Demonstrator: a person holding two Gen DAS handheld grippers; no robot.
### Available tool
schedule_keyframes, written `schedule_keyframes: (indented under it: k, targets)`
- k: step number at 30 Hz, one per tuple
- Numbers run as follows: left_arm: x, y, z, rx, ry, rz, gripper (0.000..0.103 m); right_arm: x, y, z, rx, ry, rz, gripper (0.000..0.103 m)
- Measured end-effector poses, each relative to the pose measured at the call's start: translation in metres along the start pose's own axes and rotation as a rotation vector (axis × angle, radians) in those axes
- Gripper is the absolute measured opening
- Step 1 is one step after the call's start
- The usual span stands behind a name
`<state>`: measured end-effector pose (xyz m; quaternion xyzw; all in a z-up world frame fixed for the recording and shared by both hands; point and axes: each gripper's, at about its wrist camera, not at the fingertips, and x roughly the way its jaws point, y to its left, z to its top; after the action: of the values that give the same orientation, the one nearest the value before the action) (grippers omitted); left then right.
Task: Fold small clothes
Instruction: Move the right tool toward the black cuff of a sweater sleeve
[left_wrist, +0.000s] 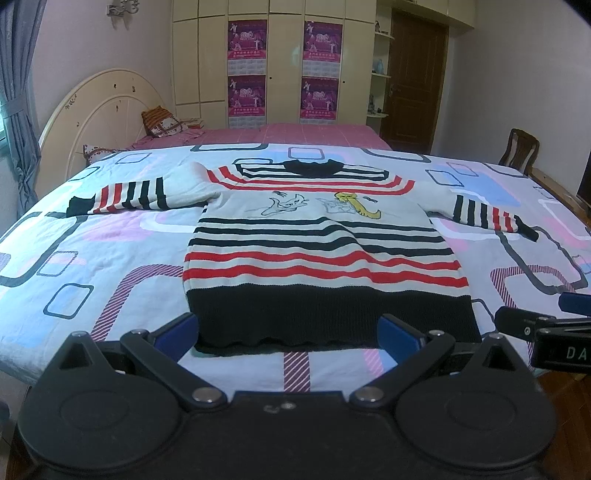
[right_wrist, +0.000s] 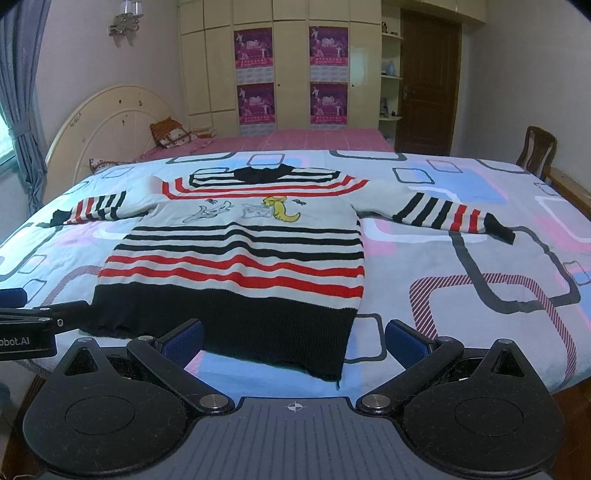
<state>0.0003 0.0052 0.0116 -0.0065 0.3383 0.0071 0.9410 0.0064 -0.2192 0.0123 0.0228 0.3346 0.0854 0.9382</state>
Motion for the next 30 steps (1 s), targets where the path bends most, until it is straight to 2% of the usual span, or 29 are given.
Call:
schedule_keyframes:
  k: [13, 21, 23, 25, 27, 30]
  targets:
    - [0.005, 0.003, 0.004, -0.009, 0.008, -0.016, 0.103, 0.004, -0.001, 0.004, 0.018, -0.005, -0.015, 0.103]
    - [0.021, 0.016, 0.016, -0.066, 0.018, -0.056, 0.103, 0.021, -0.008, 0.013, 0.034, 0.002, -0.053, 0.103]
    - [0.027, 0.018, 0.021, -0.081, 0.024, -0.047, 0.103, 0.025, -0.01, 0.017, 0.04, -0.002, -0.066, 0.103]
    - [0.033, 0.016, 0.026, -0.066, 0.023, -0.029, 0.103, 0.029, -0.012, 0.022, 0.047, -0.006, -0.076, 0.103]
    - [0.039, 0.017, 0.033, -0.051, 0.016, -0.06, 0.103, 0.033, -0.013, 0.027, 0.053, -0.012, -0.087, 0.103]
    - [0.05, 0.016, 0.042, -0.026, 0.007, -0.061, 0.103, 0.041, -0.013, 0.035, 0.063, -0.018, -0.1, 0.103]
